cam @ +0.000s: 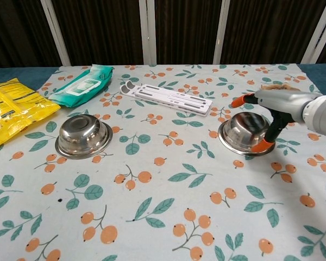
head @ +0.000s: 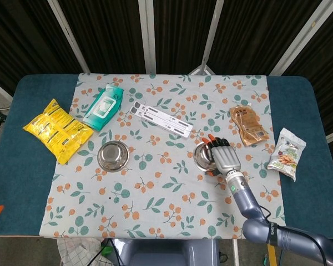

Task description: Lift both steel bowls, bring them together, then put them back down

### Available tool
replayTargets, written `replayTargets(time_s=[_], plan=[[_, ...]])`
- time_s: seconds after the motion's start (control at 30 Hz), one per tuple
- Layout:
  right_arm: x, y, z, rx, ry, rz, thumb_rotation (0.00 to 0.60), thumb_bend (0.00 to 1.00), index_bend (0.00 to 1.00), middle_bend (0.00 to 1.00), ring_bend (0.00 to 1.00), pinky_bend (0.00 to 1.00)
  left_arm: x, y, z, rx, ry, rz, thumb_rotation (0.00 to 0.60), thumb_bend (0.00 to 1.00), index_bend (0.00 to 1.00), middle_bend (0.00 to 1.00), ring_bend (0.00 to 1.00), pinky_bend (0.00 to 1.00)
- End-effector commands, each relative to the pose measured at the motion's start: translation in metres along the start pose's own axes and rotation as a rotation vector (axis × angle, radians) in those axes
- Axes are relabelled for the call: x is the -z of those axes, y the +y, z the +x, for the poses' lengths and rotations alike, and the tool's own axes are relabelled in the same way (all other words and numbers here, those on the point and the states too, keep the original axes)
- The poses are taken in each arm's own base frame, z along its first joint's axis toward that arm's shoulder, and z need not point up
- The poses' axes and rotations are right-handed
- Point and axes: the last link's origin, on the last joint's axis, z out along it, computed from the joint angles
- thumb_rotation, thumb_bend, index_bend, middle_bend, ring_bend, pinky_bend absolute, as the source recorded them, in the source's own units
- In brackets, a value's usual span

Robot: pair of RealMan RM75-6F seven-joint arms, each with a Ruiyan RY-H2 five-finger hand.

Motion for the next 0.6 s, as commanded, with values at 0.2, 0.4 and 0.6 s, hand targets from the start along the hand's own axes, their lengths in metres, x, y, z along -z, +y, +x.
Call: replayTargets(time_s=[0.2, 0.4, 0.6], plan=[[-0.013, 0.0, -0.006, 0.023, -0.008, -0.024, 0.6, 0.07, 0.13, 0.0, 0.11, 0.09, -0.002, -0.001, -0.002, -0.008, -0.005, 0.011, 0.6, 0.05, 0.15, 0.0, 0.0, 0.12], [-0.016, 0.005, -0.011, 0.029, -0.012, -0.042, 0.6, 0.07, 0.16, 0.04, 0.19, 0.13, -0.003, -0.001, -0.003, -0.012, -0.006, 0.016, 0.6, 0.05, 0.15, 0.0, 0.0, 0.12], [-0.016, 0.009, -0.013, 0.03, -0.01, -0.046, 0.6, 0.07, 0.19, 0.11, 0.25, 0.15, -0.004, 0.0, -0.006, -0.018, -0.012, 0.015, 0.6, 0.05, 0.15, 0.0, 0.0, 0.12]])
